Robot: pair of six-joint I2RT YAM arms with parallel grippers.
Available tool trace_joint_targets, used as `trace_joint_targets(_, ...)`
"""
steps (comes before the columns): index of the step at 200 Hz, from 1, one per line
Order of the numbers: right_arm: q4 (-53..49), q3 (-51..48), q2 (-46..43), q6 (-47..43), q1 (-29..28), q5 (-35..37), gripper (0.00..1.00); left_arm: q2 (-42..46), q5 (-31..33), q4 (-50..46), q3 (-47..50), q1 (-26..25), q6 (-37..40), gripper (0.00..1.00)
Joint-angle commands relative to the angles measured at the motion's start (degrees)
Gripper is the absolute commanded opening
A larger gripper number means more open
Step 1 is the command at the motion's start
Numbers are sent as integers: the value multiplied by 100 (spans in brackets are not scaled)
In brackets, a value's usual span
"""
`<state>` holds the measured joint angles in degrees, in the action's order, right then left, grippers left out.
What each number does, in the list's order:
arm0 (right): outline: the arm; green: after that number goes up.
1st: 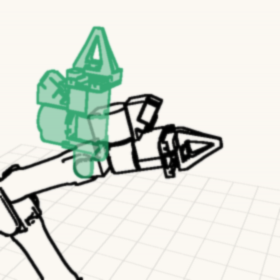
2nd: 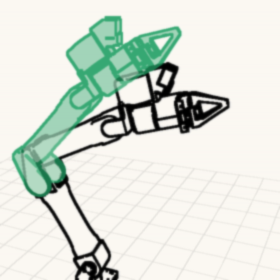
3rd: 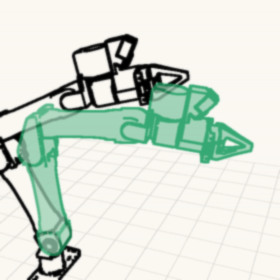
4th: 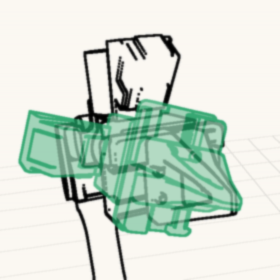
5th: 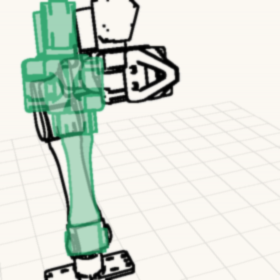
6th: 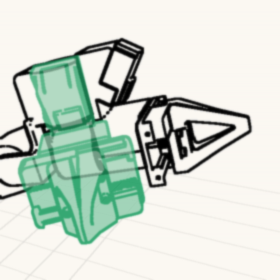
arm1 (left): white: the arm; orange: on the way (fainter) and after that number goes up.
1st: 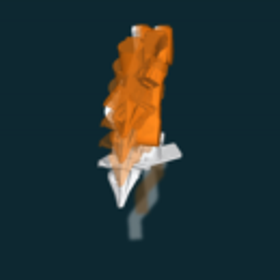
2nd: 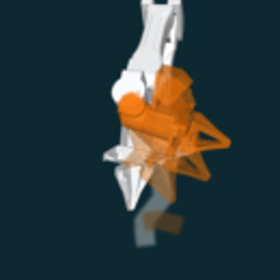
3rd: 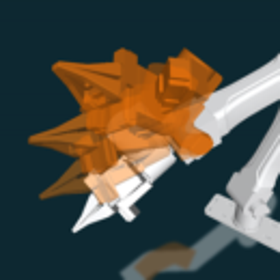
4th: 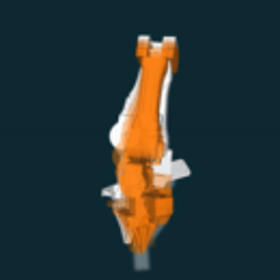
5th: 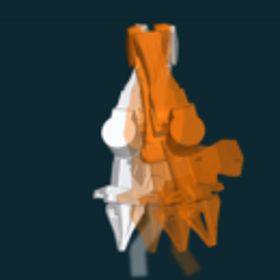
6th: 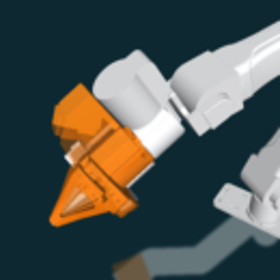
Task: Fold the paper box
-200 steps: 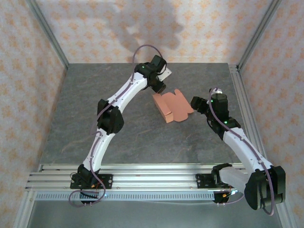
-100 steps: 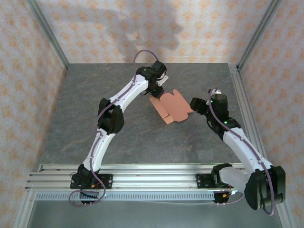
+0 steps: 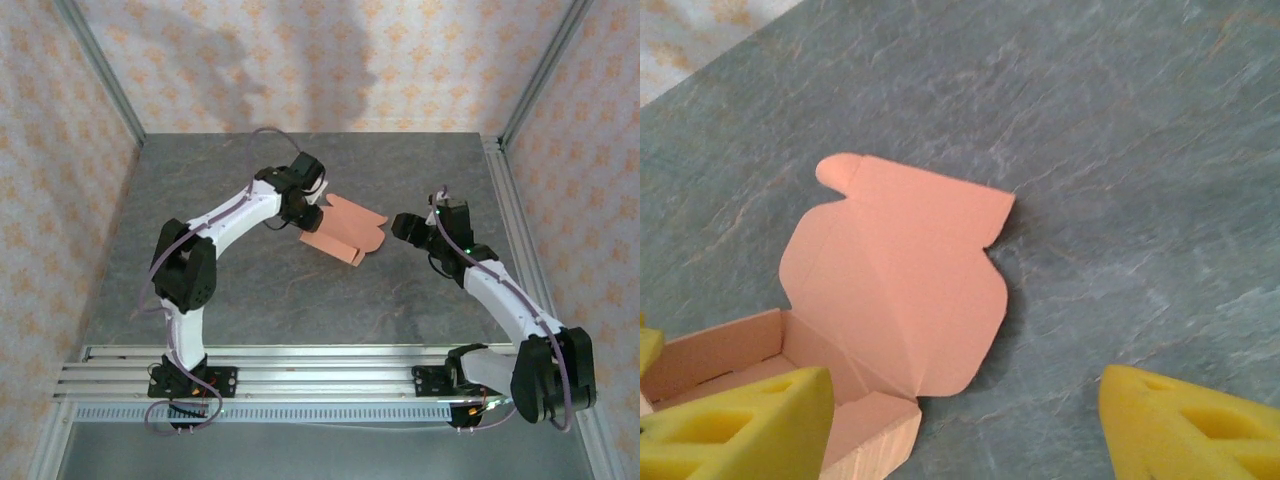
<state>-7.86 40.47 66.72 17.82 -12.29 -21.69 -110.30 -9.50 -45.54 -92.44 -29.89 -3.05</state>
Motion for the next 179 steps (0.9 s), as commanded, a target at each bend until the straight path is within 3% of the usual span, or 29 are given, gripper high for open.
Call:
trace_joint_targets(1, 298, -12, 412, 362, -138, -562, 70, 369, -82, 616, 437, -4, -384, 42)
trace_joint_targets(105, 1112, 412, 2305, 1069, -128, -1296, 56, 508, -263, 934, 1116, -45, -564, 42)
trace_joint_targets(150, 1683, 650, 2769, 1235, -131, -1731, 42, 652, -348, 1134, 1472, -74, -733, 42)
trace_joint_targets(179, 1972, 743, 2849, 822, -133, -1853, 25, 781, -301, 1258, 1782, -82, -1031, 42)
